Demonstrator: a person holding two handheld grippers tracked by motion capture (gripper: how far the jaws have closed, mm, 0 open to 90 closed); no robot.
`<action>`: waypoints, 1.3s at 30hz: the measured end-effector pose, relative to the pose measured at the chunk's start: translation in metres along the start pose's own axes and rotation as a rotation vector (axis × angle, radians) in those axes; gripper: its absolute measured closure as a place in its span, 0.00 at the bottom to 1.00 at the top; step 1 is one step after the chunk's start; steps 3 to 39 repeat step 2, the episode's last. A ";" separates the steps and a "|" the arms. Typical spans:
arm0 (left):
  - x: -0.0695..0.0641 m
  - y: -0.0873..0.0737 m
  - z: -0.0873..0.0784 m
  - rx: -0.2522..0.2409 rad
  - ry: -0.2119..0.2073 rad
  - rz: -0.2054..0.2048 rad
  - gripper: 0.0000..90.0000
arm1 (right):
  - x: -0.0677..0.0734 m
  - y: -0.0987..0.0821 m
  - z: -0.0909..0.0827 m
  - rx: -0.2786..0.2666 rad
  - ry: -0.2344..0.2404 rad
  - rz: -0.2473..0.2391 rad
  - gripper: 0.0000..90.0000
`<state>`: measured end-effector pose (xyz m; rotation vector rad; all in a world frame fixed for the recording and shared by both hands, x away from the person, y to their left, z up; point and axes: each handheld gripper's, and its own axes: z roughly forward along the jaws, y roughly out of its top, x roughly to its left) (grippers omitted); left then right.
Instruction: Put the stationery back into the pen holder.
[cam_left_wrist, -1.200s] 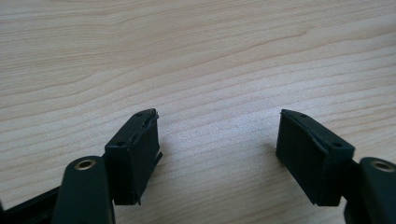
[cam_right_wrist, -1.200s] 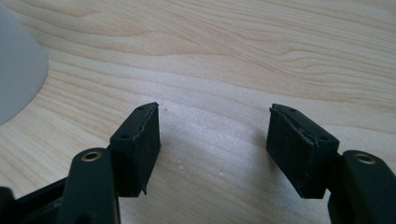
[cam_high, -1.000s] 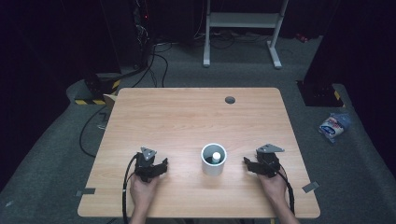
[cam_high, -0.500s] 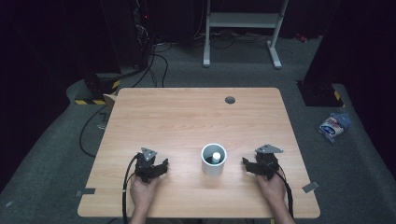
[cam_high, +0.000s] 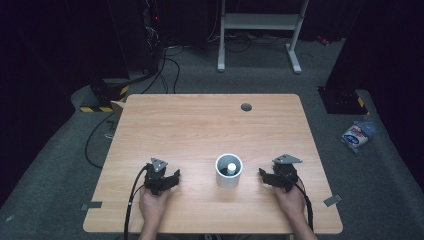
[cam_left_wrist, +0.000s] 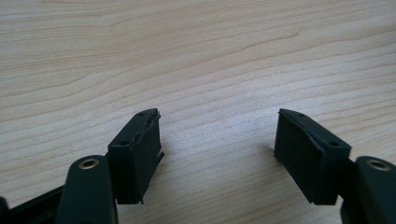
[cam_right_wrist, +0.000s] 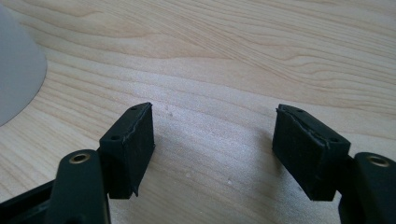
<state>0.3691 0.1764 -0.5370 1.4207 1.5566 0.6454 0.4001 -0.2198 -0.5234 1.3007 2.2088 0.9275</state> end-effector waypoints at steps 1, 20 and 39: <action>0.000 0.000 0.000 0.001 0.001 0.004 0.35 | 0.000 0.000 0.000 0.000 0.001 -0.001 0.33; -0.002 -0.001 0.001 -0.004 0.005 0.000 0.35 | 0.000 0.000 0.000 0.000 0.001 -0.001 0.33; -0.002 -0.001 0.001 -0.004 0.005 0.000 0.35 | 0.000 0.000 0.000 0.000 0.001 -0.001 0.33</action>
